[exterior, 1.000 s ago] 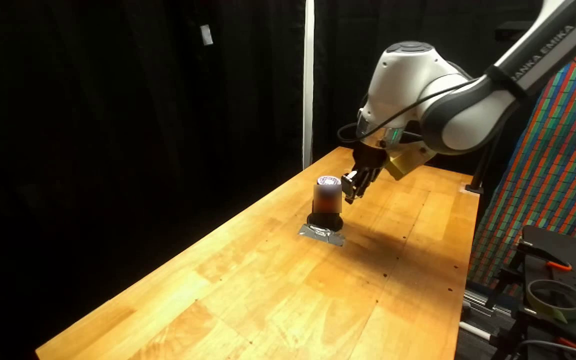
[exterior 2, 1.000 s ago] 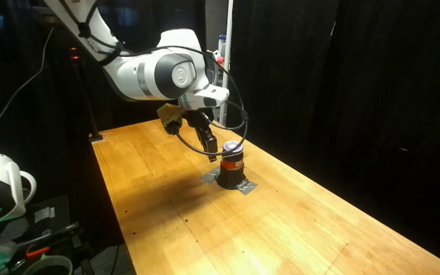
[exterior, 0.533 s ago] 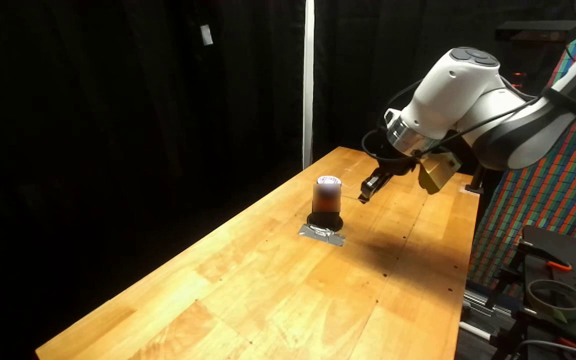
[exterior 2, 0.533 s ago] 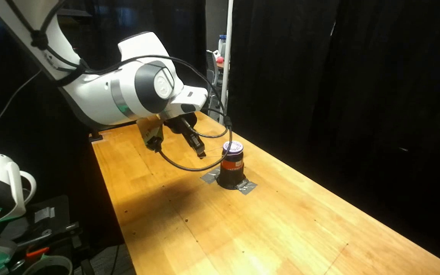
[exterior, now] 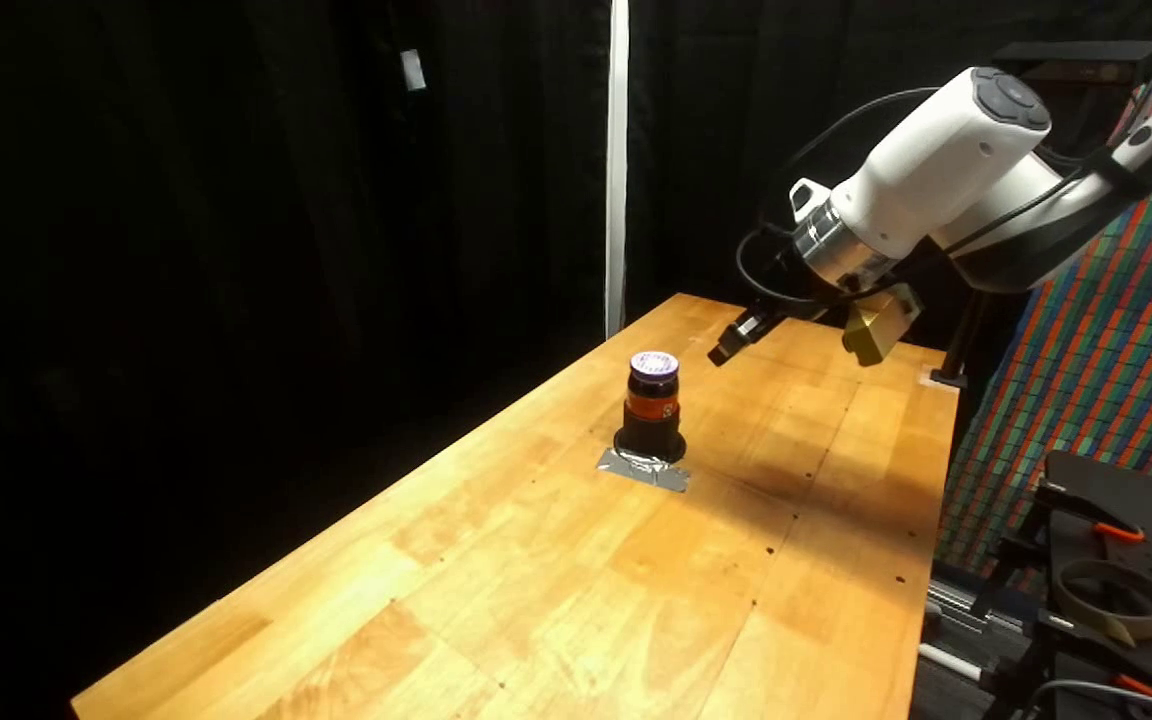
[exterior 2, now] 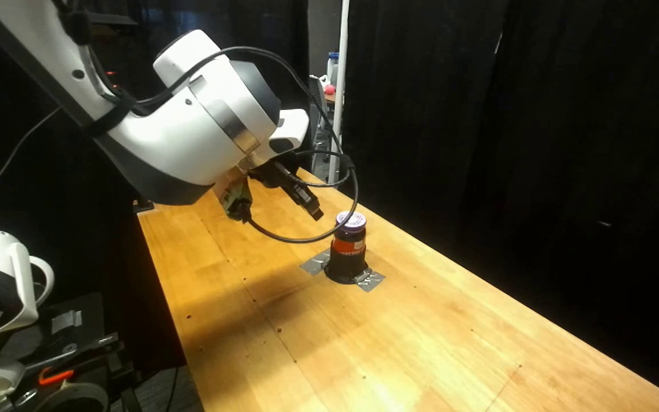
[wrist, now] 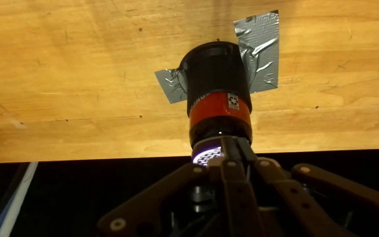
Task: Put the rubber band around the jar.
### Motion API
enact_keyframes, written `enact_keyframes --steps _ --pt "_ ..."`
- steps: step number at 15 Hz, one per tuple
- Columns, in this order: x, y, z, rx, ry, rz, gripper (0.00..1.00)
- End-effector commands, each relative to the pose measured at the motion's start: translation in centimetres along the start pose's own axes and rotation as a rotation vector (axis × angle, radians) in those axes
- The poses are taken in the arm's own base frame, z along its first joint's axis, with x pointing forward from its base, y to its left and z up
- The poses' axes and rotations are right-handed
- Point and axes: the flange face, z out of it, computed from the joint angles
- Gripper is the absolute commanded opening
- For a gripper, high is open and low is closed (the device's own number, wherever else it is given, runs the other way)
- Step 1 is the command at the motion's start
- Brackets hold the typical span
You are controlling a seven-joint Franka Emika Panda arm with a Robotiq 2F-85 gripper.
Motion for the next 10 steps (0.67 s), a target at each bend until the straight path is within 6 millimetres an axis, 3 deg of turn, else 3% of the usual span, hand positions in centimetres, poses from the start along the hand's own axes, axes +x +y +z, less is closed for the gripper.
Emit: enact_keyframes --steps 1,4,5,6,10 --pt "-0.7 -1.9 -0.8 0.021 0.042 -0.011 0.08" --pt "-2.7 -2.8 -0.4 0.034 0.022 -0.023 0.08" --pt "-3.8 -2.8 0.1 0.041 -0.01 -0.023 0.15" --pt "-5.1 -2.5 0.9 0.054 -0.064 -0.021 0.34" --pt "-11.3 -0.7 2.7 0.127 -0.251 -0.016 0.64"
